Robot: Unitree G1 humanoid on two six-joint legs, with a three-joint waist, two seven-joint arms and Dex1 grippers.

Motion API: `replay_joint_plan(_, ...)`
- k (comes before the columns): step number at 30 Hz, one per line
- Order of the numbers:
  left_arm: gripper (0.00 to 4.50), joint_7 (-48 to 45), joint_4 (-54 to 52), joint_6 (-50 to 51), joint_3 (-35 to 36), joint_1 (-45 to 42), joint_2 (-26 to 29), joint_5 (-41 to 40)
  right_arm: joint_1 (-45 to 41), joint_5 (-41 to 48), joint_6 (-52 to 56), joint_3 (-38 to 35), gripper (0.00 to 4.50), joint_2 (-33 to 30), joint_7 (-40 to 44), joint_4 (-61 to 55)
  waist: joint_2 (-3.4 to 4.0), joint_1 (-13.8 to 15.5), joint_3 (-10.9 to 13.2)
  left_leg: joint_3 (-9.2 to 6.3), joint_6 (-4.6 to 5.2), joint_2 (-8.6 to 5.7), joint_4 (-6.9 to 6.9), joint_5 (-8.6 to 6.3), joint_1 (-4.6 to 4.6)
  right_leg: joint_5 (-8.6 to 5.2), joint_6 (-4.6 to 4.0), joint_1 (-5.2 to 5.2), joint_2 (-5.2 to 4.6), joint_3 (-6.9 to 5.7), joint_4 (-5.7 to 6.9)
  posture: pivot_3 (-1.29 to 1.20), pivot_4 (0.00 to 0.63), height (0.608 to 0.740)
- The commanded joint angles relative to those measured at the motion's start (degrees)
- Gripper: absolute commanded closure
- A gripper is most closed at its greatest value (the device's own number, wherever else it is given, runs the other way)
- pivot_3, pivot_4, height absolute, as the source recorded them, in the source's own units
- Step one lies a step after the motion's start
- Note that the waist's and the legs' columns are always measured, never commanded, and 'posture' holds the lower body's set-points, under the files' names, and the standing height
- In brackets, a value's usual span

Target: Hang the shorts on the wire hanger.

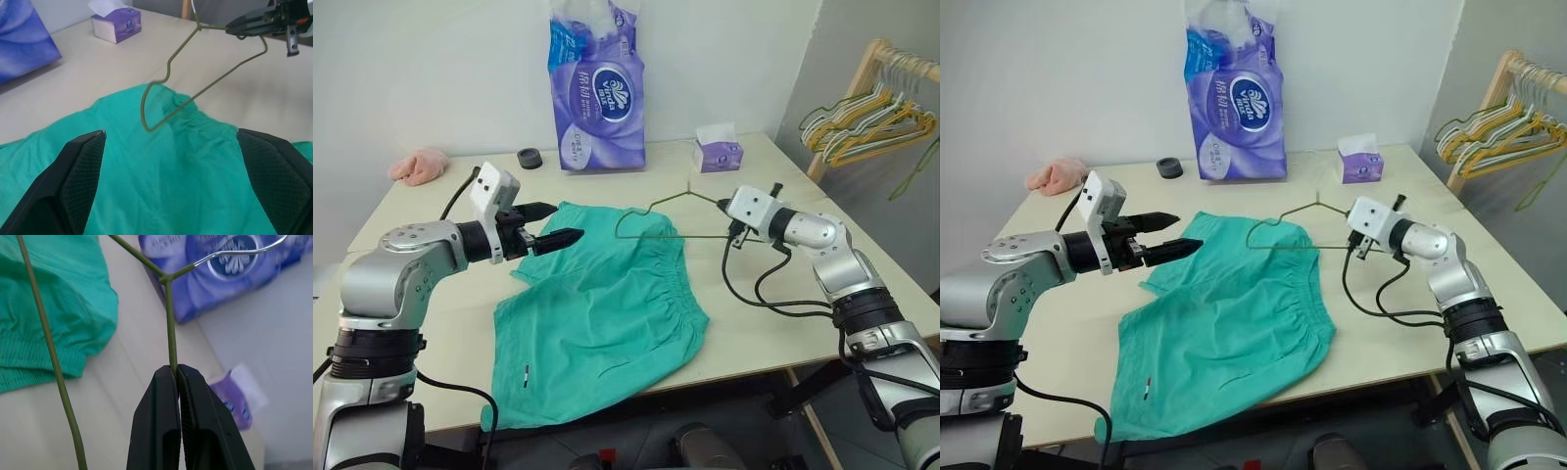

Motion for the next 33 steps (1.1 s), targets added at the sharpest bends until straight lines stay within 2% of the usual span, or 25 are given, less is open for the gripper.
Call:
replay_joint_plan(1,0.0,-2.69,-1.81,-0.27,-0.84,1.76,2.45,0.52,-2.22,-1.06,-6.89,0.61,4.47,-0.41,0.63,-3.87,0.01,-0.06,0.01,-0.01,0.0,0.0,-0.01,0.0,0.0,0.0,-0.01,-0.01,0.01,0.0,0.0,-0.22,0.022,0.74)
replay_joint_plan(11,0.0,-5.59,-3.66,-0.87,-3.63,5.06,3.35,1.72,-4.19,-1.09,-15.48,2.75,4.47,0.7,3.47,-8.63,0.01,0.12,0.02,-0.04,-0.01,0.01,-0.01,0.0,0.0,0.01,-0.03,-0.01,0.0,0.01,0.0,-0.22,0.021,0.74)
replay_joint_plan(24,0.0,-6.77,-4.45,-4.71,-7.66,7.83,2.79,6.21,-3.94,2.67,-12.03,2.21,4.47,3.64,6.85,-13.76,0.01,0.27,0.02,-0.08,-0.01,0.01,0.0,0.0,0.0,0.01,-0.05,-0.01,-0.01,-0.01,0.0,-0.22,0.018,0.74)
replay_joint_plan(27,0.58,-7.13,-4.7,-5.38,-8.43,8.19,2.8,6.83,-3.93,3.44,-10.93,2.05,4.5,4.03,7.17,-14.32,0.01,0.25,0.02,-0.09,-0.01,0.01,0.0,0.0,0.0,0.01,-0.05,-0.02,-0.01,-0.01,0.0,-0.22,0.018,0.74)
replay_joint_plan(33,2.48,-7.25,-6.09,-5.36,-8.72,8.63,1.98,6.37,-3.77,4.2,-9.44,1.89,4.5,4.64,7.57,-15.42,0.01,0.3,0.02,-0.09,-0.01,0.01,0.0,0.0,0.0,0.01,-0.05,-0.02,-0.02,-0.02,0.0,-0.22,0.017,0.74)
